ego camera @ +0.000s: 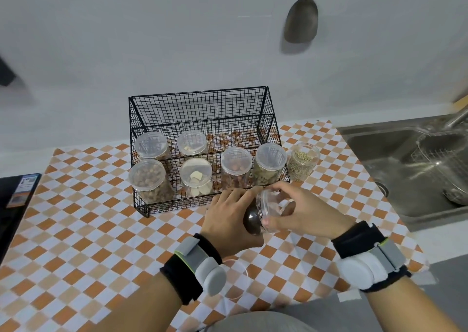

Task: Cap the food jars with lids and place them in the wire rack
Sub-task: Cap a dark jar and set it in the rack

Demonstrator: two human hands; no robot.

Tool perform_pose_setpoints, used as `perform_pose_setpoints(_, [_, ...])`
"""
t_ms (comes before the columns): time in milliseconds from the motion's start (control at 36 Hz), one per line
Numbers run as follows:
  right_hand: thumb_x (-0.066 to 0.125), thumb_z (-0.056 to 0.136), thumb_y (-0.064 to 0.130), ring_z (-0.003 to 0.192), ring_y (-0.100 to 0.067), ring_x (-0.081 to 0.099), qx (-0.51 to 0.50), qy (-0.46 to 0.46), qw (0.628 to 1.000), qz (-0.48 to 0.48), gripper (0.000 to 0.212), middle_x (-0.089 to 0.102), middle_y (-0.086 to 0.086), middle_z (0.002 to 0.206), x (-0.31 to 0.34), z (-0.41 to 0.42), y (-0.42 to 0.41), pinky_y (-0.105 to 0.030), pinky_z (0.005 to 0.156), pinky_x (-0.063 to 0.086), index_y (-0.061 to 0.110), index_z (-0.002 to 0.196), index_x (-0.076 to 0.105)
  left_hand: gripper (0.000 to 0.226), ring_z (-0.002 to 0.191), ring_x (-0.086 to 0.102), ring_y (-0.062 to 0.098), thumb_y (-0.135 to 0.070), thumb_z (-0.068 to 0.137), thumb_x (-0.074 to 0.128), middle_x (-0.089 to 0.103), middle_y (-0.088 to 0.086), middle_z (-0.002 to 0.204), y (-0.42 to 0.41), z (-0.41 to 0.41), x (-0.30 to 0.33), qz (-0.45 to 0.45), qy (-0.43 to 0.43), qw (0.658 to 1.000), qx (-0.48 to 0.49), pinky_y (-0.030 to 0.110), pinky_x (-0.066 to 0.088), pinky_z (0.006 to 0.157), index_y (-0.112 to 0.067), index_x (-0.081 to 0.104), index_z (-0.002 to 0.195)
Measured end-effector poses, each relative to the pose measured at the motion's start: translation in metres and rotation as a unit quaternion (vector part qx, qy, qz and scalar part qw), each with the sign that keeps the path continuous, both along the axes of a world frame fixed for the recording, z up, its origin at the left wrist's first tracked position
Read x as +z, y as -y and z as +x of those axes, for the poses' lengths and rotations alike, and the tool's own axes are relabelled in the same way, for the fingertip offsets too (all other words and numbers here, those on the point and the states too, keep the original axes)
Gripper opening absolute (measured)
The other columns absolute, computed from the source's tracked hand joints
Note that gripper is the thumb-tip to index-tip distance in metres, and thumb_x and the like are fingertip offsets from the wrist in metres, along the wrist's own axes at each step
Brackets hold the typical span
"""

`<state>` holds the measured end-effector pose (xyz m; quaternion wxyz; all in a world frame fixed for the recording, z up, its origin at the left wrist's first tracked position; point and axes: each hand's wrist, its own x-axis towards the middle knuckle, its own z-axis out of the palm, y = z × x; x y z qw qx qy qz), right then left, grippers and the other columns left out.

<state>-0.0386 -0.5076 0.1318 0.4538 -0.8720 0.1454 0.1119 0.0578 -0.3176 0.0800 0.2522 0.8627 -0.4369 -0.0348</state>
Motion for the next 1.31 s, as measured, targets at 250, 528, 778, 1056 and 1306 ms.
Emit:
perform_pose_setpoints(250, [0.067,0.062,0.087,0.076,-0.016,0.076,-0.062,-0.039,0.997,0.035,0.083,0.077,0.000,0.095,-0.006,0.006,-0.010,-0.047,0.077,0.064,0.028,0.120,0.058,0.096,0.105,0.055,0.021,-0.055,0.053,0.072,0.061,-0.010,0.115,0.001,0.002,-0.003,-0.014,0.025,1.000,0.004,0.036,0.047,0.089,-0.034,0.046,0.143])
perform_pose_setpoints(528, [0.045,0.074,0.094,0.071,-0.022,0.077,-0.084,-0.098,0.991,0.030,0.088,0.077,-0.006,0.086,-0.005,0.011,-0.016,-0.048,0.081,0.064,0.021,0.122,0.056,0.099,0.104,0.055,0.019,-0.056,0.053,0.069,0.059,-0.012,0.116,0.004,0.001,0.001,-0.006,-0.028,1.000,-0.003,0.032,0.044,0.091,-0.035,0.042,0.145])
perform_pose_setpoints(778, [0.033,0.092,0.076,0.073,0.007,0.057,0.079,0.067,0.986,-0.134,0.076,0.058,0.018,0.085,-0.004,0.001,-0.022,-0.015,0.061,0.041,0.031,0.153,0.028,0.090,0.086,0.064,-0.001,-0.043,0.057,0.088,0.068,-0.018,0.100,0.001,0.017,0.019,0.022,-0.264,0.963,-0.051,0.030,0.058,0.080,-0.045,0.041,0.134])
perform_pose_setpoints(1056, [0.024,0.093,0.069,0.054,-0.009,0.053,-0.037,0.102,0.984,-0.141,0.049,0.051,0.002,0.060,-0.018,0.010,-0.039,-0.024,0.049,0.029,0.025,0.108,0.042,0.087,0.088,0.061,0.007,-0.052,0.052,0.080,0.064,-0.018,0.099,0.006,0.008,0.018,0.005,-0.175,0.985,0.003,0.028,0.055,0.074,-0.046,0.042,0.130])
perform_pose_setpoints(1306, [0.015,0.085,0.077,0.089,-0.024,0.060,-0.119,-0.013,0.993,-0.014,0.061,0.059,0.002,0.093,-0.025,0.019,-0.041,-0.044,0.078,0.049,0.030,0.103,0.051,0.091,0.099,0.057,0.028,-0.051,0.053,0.066,0.061,-0.006,0.111,0.009,-0.003,0.012,0.063,0.028,0.997,0.023,0.042,0.047,0.088,-0.034,0.040,0.138])
